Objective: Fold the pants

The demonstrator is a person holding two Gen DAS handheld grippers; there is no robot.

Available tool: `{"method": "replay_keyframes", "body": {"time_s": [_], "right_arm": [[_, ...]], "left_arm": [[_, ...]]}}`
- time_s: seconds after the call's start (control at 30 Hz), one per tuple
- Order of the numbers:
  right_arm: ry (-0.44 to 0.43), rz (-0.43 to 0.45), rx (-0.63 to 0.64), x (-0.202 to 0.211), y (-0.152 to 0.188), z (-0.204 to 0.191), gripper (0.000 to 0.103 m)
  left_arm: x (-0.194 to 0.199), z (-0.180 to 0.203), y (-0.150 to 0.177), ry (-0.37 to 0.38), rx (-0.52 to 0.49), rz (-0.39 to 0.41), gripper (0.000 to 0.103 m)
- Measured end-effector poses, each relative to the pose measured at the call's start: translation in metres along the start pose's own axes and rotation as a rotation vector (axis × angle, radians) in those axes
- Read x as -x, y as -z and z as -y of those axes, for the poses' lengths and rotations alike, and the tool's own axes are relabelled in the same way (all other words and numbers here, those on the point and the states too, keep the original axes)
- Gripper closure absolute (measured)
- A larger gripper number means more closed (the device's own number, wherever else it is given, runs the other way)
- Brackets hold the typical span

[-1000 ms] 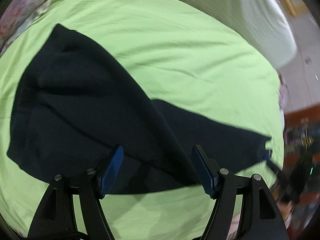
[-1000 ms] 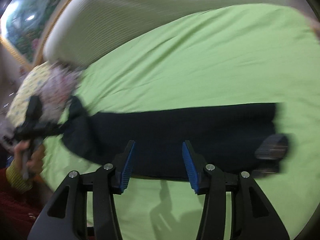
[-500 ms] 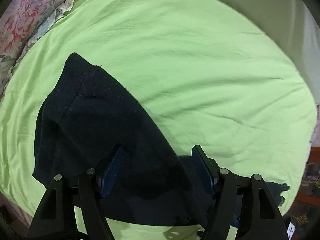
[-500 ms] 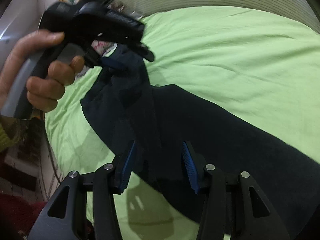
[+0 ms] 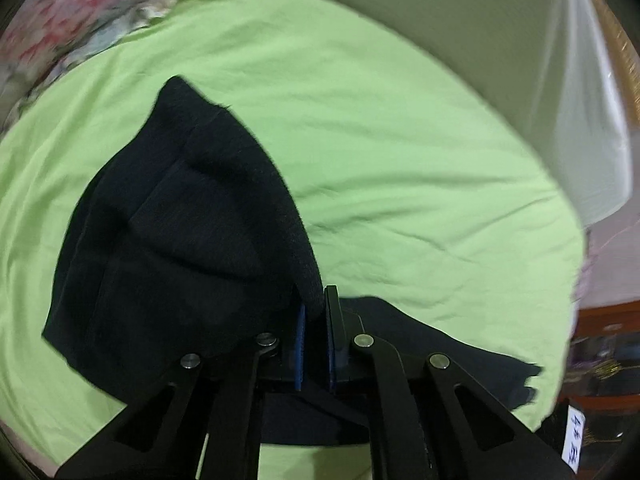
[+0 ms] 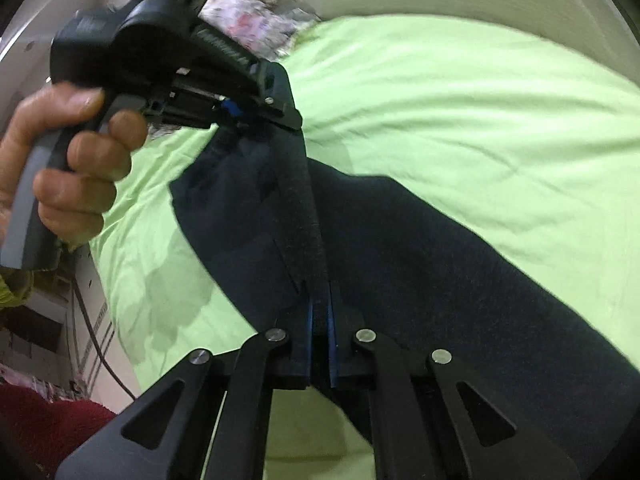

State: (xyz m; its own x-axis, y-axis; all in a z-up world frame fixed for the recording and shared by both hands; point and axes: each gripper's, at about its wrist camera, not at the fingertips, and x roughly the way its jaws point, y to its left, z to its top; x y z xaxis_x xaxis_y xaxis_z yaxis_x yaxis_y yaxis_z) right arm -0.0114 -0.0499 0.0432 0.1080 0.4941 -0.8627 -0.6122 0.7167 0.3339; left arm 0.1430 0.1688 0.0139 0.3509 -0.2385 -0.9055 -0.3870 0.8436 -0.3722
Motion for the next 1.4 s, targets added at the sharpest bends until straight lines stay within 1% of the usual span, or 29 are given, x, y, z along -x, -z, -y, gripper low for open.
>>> {"method": "replay_keyframes", "body": {"time_s": [0.07, 0.13, 0.17, 0.23, 0.37, 0.4, 0.43, 0.63, 0.7, 0.77, 0.87, 1.03, 1.07, 1.13, 1.23, 1.3, 1.33, 1.37, 1.4], "right_arm": [[0.009, 0.004, 0.058, 0.006, 0.001, -0.012, 0.096], [0.028, -0.013, 0.112, 0.008, 0.003, -0.022, 0.096], [0.036, -0.022, 0.132, 0.008, 0.004, -0.027, 0.096], [0.047, -0.048, 0.164, 0.004, 0.007, -0.032, 0.096], [0.064, -0.099, 0.196, -0.005, 0.008, -0.035, 0.096], [0.065, -0.114, 0.197, -0.008, 0.009, -0.035, 0.096], [0.067, -0.125, 0.201, -0.009, 0.009, -0.037, 0.096], [0.086, -0.185, 0.214, -0.022, 0.011, -0.036, 0.096], [0.096, -0.199, 0.212, -0.028, 0.012, -0.036, 0.097], [0.101, -0.219, 0.210, -0.032, 0.013, -0.036, 0.096], [0.107, -0.244, 0.209, -0.036, 0.016, -0.037, 0.096], [0.115, -0.263, 0.227, -0.041, 0.014, -0.037, 0.096], [0.116, -0.267, 0.226, -0.042, 0.014, -0.036, 0.096], [0.120, -0.275, 0.211, -0.044, 0.011, -0.035, 0.092], [0.111, -0.279, 0.178, -0.041, 0.010, -0.032, 0.090], [0.095, -0.268, 0.155, -0.034, 0.007, -0.030, 0.087], [0.077, -0.266, 0.137, -0.031, 0.005, -0.029, 0.081], [0.061, -0.263, 0.118, -0.029, 0.004, -0.028, 0.076], [0.051, -0.253, 0.102, -0.026, 0.003, -0.028, 0.068]], "left_arm": [[0.018, -0.018, 0.014, 0.064, 0.037, 0.041, 0.097], [0.032, -0.036, 0.028, 0.101, 0.064, 0.072, 0.097], [0.037, -0.041, 0.036, 0.107, 0.075, 0.081, 0.097], [0.045, -0.068, 0.052, 0.133, 0.108, 0.097, 0.097], [0.041, -0.101, 0.076, 0.156, 0.148, 0.097, 0.097], [0.041, -0.104, 0.091, 0.161, 0.158, 0.093, 0.097], [0.037, -0.110, 0.098, 0.163, 0.168, 0.089, 0.097], [0.021, -0.141, 0.115, 0.191, 0.206, 0.086, 0.096], [0.017, -0.148, 0.119, 0.185, 0.207, 0.092, 0.096], [0.011, -0.154, 0.123, 0.191, 0.215, 0.076, 0.096], [-0.002, -0.157, 0.126, 0.192, 0.225, 0.057, 0.096], [-0.010, -0.159, 0.130, 0.196, 0.229, 0.045, 0.094], [-0.010, -0.161, 0.130, 0.192, 0.228, 0.043, 0.092], [-0.008, -0.162, 0.129, 0.187, 0.220, 0.042, 0.090], [0.001, -0.160, 0.124, 0.154, 0.203, 0.054, 0.079], [0.006, -0.167, 0.121, 0.143, 0.224, 0.062, 0.061], [0.011, -0.172, 0.121, 0.139, 0.237, 0.067, 0.057], [0.013, -0.175, 0.119, 0.140, 0.255, 0.076, 0.056], [0.016, -0.181, 0.117, 0.143, 0.273, 0.084, 0.055]]}}
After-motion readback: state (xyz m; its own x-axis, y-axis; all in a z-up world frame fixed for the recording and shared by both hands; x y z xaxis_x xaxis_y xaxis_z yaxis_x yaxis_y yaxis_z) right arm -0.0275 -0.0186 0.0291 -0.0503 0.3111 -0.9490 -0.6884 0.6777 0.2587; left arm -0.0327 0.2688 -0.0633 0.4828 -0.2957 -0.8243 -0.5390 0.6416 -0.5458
